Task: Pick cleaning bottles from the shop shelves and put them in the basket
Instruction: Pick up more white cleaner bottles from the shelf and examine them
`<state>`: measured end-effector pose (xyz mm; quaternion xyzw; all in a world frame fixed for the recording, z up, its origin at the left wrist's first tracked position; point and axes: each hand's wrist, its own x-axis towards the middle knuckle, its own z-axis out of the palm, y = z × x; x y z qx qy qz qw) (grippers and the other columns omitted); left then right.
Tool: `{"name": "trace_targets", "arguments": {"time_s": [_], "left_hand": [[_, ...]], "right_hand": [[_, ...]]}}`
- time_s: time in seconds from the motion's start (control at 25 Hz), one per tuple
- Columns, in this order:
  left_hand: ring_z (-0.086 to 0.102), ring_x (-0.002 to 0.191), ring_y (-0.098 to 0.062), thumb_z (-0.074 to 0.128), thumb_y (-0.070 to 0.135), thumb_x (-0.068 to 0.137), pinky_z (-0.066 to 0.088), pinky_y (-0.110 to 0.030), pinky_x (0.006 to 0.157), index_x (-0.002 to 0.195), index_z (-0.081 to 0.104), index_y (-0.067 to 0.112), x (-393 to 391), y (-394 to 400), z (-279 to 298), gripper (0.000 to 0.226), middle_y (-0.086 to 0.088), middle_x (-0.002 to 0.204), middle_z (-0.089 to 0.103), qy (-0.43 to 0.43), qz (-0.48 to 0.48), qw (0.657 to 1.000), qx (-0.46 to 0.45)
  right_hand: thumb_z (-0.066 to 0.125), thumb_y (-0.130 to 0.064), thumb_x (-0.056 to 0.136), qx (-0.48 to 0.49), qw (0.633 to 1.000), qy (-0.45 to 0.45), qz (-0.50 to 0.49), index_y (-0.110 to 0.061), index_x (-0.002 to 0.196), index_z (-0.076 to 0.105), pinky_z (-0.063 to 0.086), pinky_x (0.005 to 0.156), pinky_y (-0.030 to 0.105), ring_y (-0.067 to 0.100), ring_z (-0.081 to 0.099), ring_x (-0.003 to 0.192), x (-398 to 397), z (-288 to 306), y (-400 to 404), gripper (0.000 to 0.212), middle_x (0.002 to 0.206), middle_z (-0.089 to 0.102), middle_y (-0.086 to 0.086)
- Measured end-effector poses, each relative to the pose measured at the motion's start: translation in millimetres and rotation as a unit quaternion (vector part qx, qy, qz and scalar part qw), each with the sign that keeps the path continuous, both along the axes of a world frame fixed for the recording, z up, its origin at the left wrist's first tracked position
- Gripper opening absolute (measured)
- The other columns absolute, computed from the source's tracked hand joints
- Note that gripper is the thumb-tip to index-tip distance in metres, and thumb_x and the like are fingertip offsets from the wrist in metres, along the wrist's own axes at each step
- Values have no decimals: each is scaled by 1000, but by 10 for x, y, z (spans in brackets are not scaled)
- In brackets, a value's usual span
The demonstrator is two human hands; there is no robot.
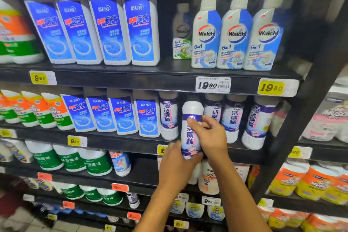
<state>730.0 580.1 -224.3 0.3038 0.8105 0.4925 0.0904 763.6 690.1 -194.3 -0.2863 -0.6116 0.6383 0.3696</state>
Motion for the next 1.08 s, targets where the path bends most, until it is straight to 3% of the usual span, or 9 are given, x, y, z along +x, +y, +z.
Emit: {"name": "trace_targets", "arguments": {"time_s": [0.08, 0.2, 0.24, 0.36, 0.44, 0.64, 0.84, 1.0, 1.08], "left_hand": [[58, 101, -15, 75, 39, 79, 51, -37, 86, 115, 61, 28, -31, 125, 53, 41, 6, 103, 60, 22, 15, 1000, 8], [59, 104, -15, 71, 30, 84, 52, -37, 88, 121, 57, 24, -62, 263, 92, 40, 6, 111, 64, 38, 29, 998, 48], [60, 104, -15, 70, 30, 84, 53, -36, 87, 120, 56, 24, -81, 291, 110, 39, 7, 111, 65, 38, 35, 997, 55], [61, 103, -15, 70, 32, 84, 53, -33, 85, 121, 55, 23, -173, 358, 131, 42, 7, 111, 65, 41, 49, 997, 51], [59, 107, -17, 69, 27, 86, 53, -33, 87, 123, 54, 18, -205, 401, 119, 41, 2, 115, 63, 64, 54, 995, 54], [48, 123, -24, 61, 21, 92, 47, -36, 97, 135, 42, 12, -310, 480, 98, 48, -5, 136, 46, 118, 61, 991, -25], [34, 143, -25, 64, 24, 93, 40, -37, 109, 152, 27, 11, -279, 512, -59, 70, -7, 153, 35, 123, 55, 991, 5], [38, 139, -22, 69, 26, 91, 47, -33, 99, 156, 14, 23, -293, 573, -131, 86, -5, 153, 33, 147, 67, 987, 26], [43, 133, -21, 71, 26, 89, 50, -28, 93, 156, 11, 25, -298, 582, -158, 90, -5, 149, 37, 161, 71, 984, 21]], "right_hand": [[79, -33, 82, 37, 999, -37, -10, -27, 100, 70, 61, 78, 39, 19, 74, 83, -66, 56, 75, 21, 96, 74, 5], [77, -43, 81, 114, 988, -90, -50, -22, 124, 64, 55, 76, 25, 7, 66, 90, -118, 148, 119, 50, 113, 68, 0], [77, -44, 81, 122, 987, -88, -61, -22, 125, 63, 54, 76, 24, 5, 65, 90, -129, 175, 111, 51, 113, 68, -2], [79, -41, 80, 113, 987, -72, -87, -24, 118, 61, 58, 87, 37, 10, 68, 97, -170, 215, 78, 45, 112, 71, -4], [80, -39, 81, 124, 985, -75, -98, -22, 117, 61, 56, 92, 39, 10, 67, 101, -199, 219, 60, 45, 114, 71, -4], [77, -36, 84, 145, 981, -72, -104, -20, 117, 62, 53, 97, 41, 13, 64, 110, -276, 160, 67, 39, 115, 71, -2], [70, -34, 91, 165, 978, -61, -116, -18, 137, 55, 51, 102, 40, 15, 61, 118, -299, 48, 31, 50, 127, 67, 0], [68, -37, 93, 173, 974, -84, -116, -16, 142, 50, 46, 108, 42, 20, 54, 129, -357, 28, 55, 56, 138, 60, 3], [66, -38, 94, 226, 958, -112, -135, -13, 143, 50, 45, 109, 41, 21, 53, 130, -343, 20, 40, 57, 141, 57, 4]]}}
